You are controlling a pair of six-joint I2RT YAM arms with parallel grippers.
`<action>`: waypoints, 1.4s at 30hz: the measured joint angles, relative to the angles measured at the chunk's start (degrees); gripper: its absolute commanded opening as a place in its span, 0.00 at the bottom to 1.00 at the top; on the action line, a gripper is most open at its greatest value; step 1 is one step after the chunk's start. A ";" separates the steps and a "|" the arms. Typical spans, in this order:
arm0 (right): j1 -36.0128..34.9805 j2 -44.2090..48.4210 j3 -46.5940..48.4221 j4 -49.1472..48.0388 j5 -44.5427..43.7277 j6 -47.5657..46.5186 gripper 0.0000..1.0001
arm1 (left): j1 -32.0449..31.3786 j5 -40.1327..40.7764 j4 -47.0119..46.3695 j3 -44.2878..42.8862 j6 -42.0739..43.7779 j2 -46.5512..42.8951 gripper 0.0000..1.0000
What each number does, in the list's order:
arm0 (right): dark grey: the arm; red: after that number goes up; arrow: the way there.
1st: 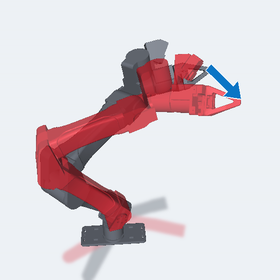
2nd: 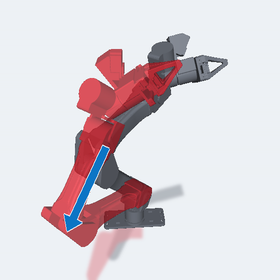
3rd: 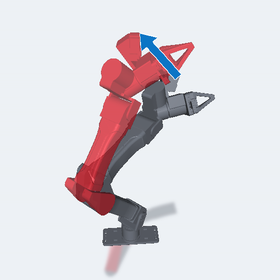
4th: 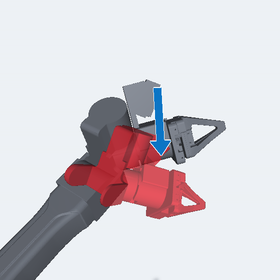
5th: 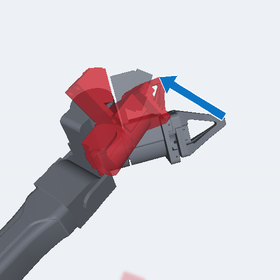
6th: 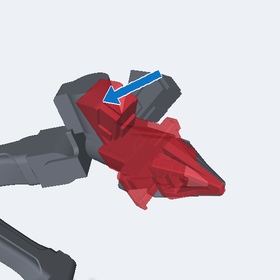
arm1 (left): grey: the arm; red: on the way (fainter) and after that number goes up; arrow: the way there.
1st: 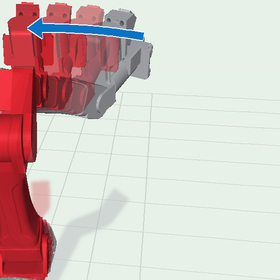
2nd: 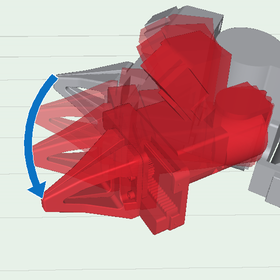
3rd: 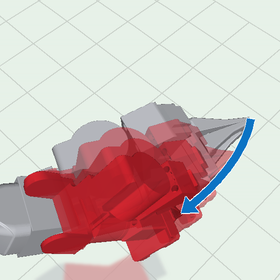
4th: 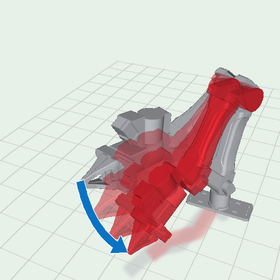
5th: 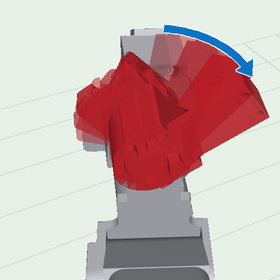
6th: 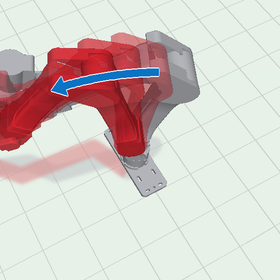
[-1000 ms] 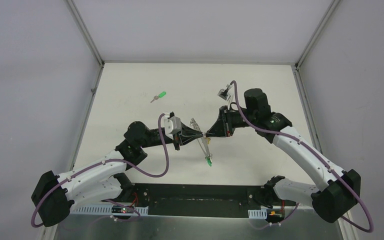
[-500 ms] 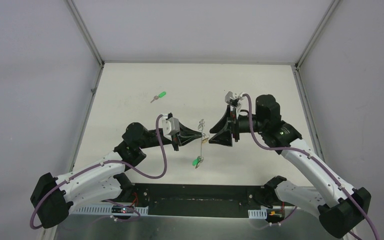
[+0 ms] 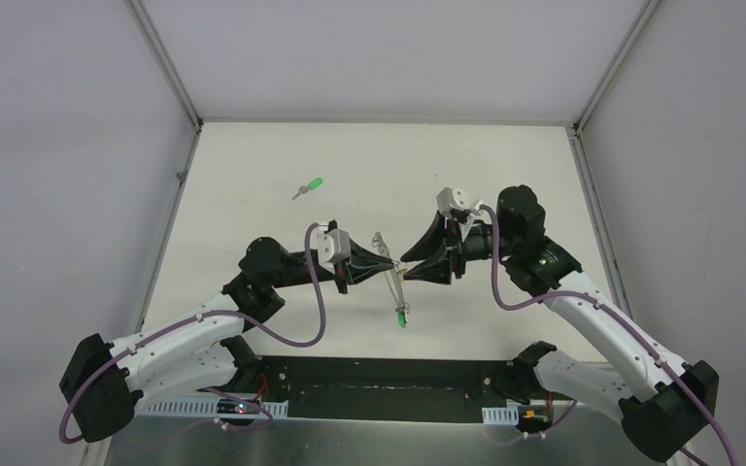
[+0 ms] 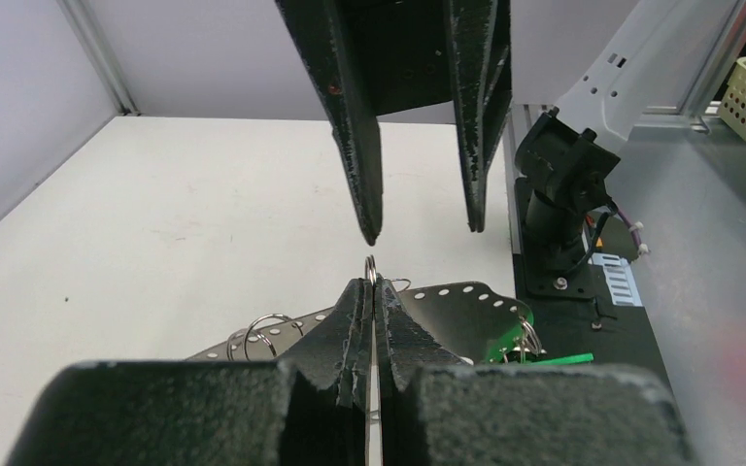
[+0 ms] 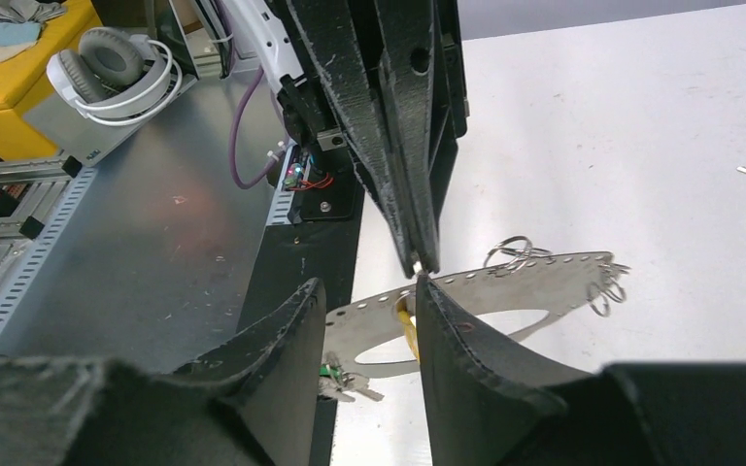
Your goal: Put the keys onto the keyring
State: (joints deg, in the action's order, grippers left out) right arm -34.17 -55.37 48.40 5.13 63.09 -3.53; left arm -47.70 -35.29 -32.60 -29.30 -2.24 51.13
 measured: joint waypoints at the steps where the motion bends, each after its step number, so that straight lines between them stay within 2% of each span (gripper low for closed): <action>1: -0.02 -0.35 0.00 -0.31 0.02 -0.15 0.41 | 0.00 -0.39 0.00 0.00 0.00 0.13 0.00; 14: -0.48 -2.64 0.00 -1.95 -0.09 -2.27 0.34 | 0.00 -3.39 0.59 -0.20 0.00 1.42 0.00; 18: -0.48 -3.34 -0.13 -1.95 -0.09 -2.71 0.27 | 0.00 -3.91 0.83 -0.24 0.00 1.42 0.00; 21: -0.48 -3.72 -0.31 -1.88 -0.07 -2.89 0.26 | 0.00 -4.09 1.16 -0.24 0.00 1.42 0.00; 30: -0.48 -4.09 -1.77 -1.97 -0.09 -3.08 0.30 | 0.00 -4.22 1.22 -0.44 0.00 1.42 0.00; 35: -0.48 -4.22 -2.47 -1.86 -0.07 -3.13 0.26 | 0.00 -4.24 1.25 -0.44 0.00 1.42 0.00; 38: -0.50 -4.22 -2.47 -1.88 -0.07 -3.17 0.19 | 0.00 -4.24 1.25 -0.44 0.00 1.42 0.00; 42: -0.55 -4.22 -2.47 -1.90 -0.04 -3.23 0.18 | 0.00 -4.24 1.25 -0.44 0.00 1.42 0.00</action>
State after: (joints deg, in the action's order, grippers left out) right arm -34.72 -59.59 45.93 3.22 63.05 -6.76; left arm -47.70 -39.53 -31.35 -29.74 -2.24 52.56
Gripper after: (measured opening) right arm 0.185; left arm 0.009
